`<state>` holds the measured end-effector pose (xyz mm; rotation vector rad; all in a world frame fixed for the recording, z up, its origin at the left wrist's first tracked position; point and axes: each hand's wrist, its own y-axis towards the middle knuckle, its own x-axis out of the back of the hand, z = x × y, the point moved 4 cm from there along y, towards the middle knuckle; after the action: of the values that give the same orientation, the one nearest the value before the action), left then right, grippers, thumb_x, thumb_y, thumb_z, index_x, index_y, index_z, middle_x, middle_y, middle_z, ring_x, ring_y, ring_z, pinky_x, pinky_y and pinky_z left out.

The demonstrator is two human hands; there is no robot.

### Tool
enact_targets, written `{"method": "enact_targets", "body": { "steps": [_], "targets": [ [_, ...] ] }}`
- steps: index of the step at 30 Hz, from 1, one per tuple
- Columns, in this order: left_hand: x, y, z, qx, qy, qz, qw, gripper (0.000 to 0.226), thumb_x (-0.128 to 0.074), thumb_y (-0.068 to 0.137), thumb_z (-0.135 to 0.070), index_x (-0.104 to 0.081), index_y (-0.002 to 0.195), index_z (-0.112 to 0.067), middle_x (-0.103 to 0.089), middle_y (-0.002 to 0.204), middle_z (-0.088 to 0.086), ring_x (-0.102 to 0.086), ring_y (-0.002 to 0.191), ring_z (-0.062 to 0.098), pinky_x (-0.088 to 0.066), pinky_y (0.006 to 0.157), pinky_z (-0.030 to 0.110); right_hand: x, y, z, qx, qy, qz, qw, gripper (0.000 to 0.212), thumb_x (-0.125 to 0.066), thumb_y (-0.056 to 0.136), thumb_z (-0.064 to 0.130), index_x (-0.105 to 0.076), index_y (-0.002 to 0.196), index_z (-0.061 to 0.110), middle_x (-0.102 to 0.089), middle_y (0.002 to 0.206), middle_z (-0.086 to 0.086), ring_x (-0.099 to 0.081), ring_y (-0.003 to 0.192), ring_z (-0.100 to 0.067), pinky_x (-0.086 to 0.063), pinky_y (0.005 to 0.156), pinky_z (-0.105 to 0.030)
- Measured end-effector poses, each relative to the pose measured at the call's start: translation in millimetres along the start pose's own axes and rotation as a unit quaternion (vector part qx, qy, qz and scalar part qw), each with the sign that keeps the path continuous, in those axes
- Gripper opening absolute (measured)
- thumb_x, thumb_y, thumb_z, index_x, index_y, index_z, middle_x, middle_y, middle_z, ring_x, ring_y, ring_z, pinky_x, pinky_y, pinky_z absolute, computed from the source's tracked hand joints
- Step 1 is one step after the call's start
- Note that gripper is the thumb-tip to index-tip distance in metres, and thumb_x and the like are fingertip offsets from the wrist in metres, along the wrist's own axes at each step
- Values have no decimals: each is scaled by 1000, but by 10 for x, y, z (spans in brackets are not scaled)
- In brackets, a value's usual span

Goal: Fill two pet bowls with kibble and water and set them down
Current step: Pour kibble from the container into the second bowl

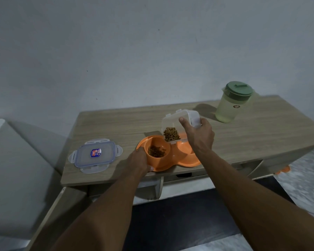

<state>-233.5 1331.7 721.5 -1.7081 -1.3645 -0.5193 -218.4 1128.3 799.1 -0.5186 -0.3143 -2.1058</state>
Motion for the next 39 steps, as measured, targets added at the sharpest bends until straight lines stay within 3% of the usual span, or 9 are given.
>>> {"method": "enact_targets", "body": {
  "steps": [4, 7, 16, 22, 25, 30, 33, 39],
  "targets": [
    [3, 13, 3, 2, 1, -1, 1000, 86, -84, 71, -26, -38, 143, -19, -57, 130, 7, -55, 119, 25, -44, 92, 35, 2, -9, -7, -11, 18, -3, 1000, 91, -69, 66, 76, -59, 127, 9, -67, 117, -8, -62, 111, -30, -53, 94, -47],
    [2, 20, -5, 3, -9, 2, 1000, 89, -86, 68, -23, -39, 143, -20, -57, 130, 7, -56, 118, 26, -45, 92, 35, 20, 10, -18, -9, 12, -6, 1000, 82, -72, 75, 65, -57, 131, 7, -64, 126, -13, -58, 119, -33, -49, 99, -45],
    [-12, 51, 10, 11, 11, -1, 1000, 88, -85, 69, -27, -38, 143, -18, -57, 130, 8, -55, 119, 27, -45, 94, 37, 4, 20, 2, -14, 14, -8, 1000, 81, -72, 73, 67, -58, 126, 8, -64, 113, -6, -61, 112, -29, -51, 92, -42],
    [-19, 68, 11, 10, 25, 2, 1000, 87, -84, 71, -27, -37, 143, -17, -55, 132, 9, -54, 121, 27, -45, 94, 37, -4, 12, 24, 12, -14, -6, 1000, 78, -71, 79, 61, -54, 133, 7, -63, 127, -13, -57, 119, -33, -46, 95, -41],
    [-23, 68, 12, 10, 27, 1, 1000, 87, -84, 71, -28, -36, 144, -16, -56, 132, 8, -54, 121, 26, -44, 93, 36, 2, 10, 28, 15, -19, -13, 1000, 75, -71, 79, 60, -55, 131, 7, -64, 123, -13, -59, 115, -32, -44, 88, -36],
    [-11, 53, 6, 5, 29, 0, 1000, 86, -83, 72, -27, -36, 144, -18, -55, 133, 8, -54, 122, 26, -43, 93, 36, 8, 30, 14, -6, 9, -12, 1000, 79, -73, 74, 64, -58, 128, 8, -64, 118, -11, -60, 116, -34, -50, 93, -42],
    [-9, 47, -3, 3, 25, -2, 1000, 87, -84, 71, -26, -37, 144, -18, -55, 133, 8, -54, 122, 27, -43, 95, 37, 18, 23, 33, 19, -28, -14, 999, 72, -71, 80, 59, -57, 127, 6, -64, 119, -12, -59, 113, -31, -41, 84, -33],
    [-13, 42, -7, 11, 30, -2, 999, 87, -84, 71, -28, -37, 143, -16, -55, 133, 9, -54, 121, 26, -44, 94, 36, 26, 34, 7, 18, -35, -18, 999, 71, -70, 78, 63, -59, 121, 8, -63, 108, -8, -60, 105, -30, -46, 83, -37]
  ]
}}
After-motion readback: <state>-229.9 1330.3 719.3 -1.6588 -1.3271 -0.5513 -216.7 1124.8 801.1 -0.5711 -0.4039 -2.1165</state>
